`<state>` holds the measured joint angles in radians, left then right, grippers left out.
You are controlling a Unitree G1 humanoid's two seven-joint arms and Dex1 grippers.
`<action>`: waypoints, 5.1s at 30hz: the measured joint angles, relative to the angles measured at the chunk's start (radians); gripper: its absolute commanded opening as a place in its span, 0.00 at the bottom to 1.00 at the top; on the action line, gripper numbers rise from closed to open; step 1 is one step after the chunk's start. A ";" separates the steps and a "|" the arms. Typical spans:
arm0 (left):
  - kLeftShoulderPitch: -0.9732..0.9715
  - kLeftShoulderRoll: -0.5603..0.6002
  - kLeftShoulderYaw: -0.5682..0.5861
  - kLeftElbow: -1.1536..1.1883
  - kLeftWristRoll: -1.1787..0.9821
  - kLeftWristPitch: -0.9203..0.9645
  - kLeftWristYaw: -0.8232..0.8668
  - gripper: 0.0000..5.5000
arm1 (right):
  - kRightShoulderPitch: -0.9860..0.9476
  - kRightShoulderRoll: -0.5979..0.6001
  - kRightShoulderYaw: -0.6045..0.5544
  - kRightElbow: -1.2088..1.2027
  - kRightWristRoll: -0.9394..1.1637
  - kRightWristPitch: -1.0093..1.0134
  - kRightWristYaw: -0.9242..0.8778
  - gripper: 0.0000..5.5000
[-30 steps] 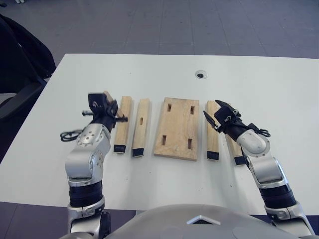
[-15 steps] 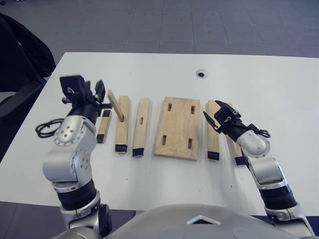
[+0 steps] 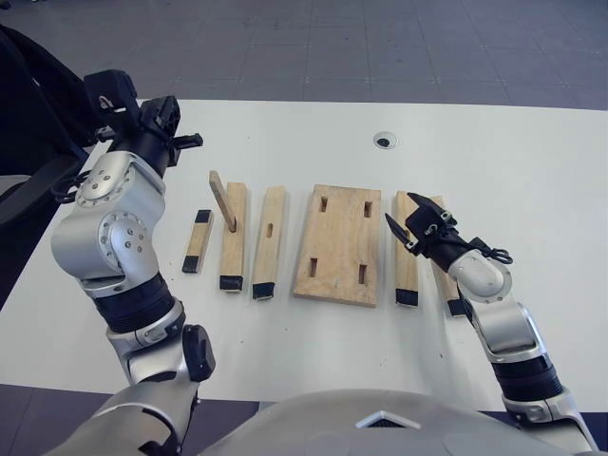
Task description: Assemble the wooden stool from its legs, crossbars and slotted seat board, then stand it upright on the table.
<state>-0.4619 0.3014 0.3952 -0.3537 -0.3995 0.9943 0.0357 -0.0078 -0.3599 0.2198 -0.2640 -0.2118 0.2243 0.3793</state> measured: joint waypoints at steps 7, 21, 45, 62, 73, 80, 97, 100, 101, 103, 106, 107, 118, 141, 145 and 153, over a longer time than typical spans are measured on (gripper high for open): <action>-0.006 -0.040 -0.048 0.041 0.014 0.004 0.012 0.18 | 0.000 0.006 0.001 0.000 -0.001 0.000 -0.002 0.49; -0.025 -0.011 -0.080 0.196 0.066 -0.109 -0.018 0.18 | 0.000 0.008 0.001 0.000 -0.002 0.000 -0.002 0.49; -0.160 -0.014 -0.124 0.044 0.149 -0.088 0.002 0.18 | 0.000 0.009 0.001 0.000 -0.002 0.000 -0.001 0.49; -0.031 0.051 -0.194 0.358 0.228 -0.200 -0.064 0.18 | 0.002 0.025 0.011 -0.002 -0.003 0.014 -0.011 0.49; -0.096 0.048 -0.064 -0.050 0.172 -0.290 -0.050 0.18 | 0.011 0.026 0.020 -0.002 -0.010 0.019 -0.017 0.49; 0.301 0.077 -0.007 -0.176 0.209 -0.335 -0.097 0.22 | 0.015 0.024 0.019 -0.002 -0.012 0.019 -0.017 0.49; 0.886 0.010 -0.176 -0.301 0.132 -0.147 -0.260 0.41 | 0.037 0.004 0.006 -0.016 -0.011 0.020 -0.006 0.49; 0.863 0.006 -0.206 -0.331 0.128 -0.079 -0.246 0.41 | 0.037 0.004 0.006 -0.016 -0.011 0.020 -0.005 0.49; 0.853 0.004 -0.207 -0.336 0.126 -0.061 -0.244 0.41 | 0.037 0.004 0.006 -0.016 -0.011 0.020 -0.004 0.49; 0.833 0.001 -0.206 -0.355 0.118 -0.037 -0.236 0.41 | 0.037 0.004 0.006 -0.016 -0.011 0.021 -0.004 0.49; 0.811 0.006 -0.213 -0.366 0.128 0.003 -0.217 0.49 | 0.037 0.004 0.006 -0.016 -0.011 0.021 -0.003 0.49; 0.812 0.010 -0.224 -0.366 0.132 0.022 -0.212 0.52 | 0.037 0.004 0.006 -0.016 -0.011 0.021 -0.003 0.49; 0.808 0.023 -0.263 -0.312 0.181 0.036 -0.194 0.47 | 0.037 0.004 0.006 -0.016 -0.011 0.022 -0.003 0.49; 0.237 -0.007 0.012 -0.032 -0.686 0.060 -0.418 0.38 | -0.332 0.194 -0.574 0.082 1.102 0.941 0.143 0.86; 0.234 0.045 -0.023 -0.009 -0.855 0.160 -0.488 0.38 | -0.440 0.176 -0.696 0.209 1.369 1.098 0.146 1.00; 0.201 0.059 -0.108 0.036 -1.001 0.179 -0.482 0.38 | -0.497 0.146 -0.608 0.228 1.493 1.136 0.131 1.00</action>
<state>-0.2610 0.3607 0.2874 -0.3173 -1.4003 1.1728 -0.4462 -0.5047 -0.2137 -0.3886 -0.0359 1.2814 1.3607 0.5099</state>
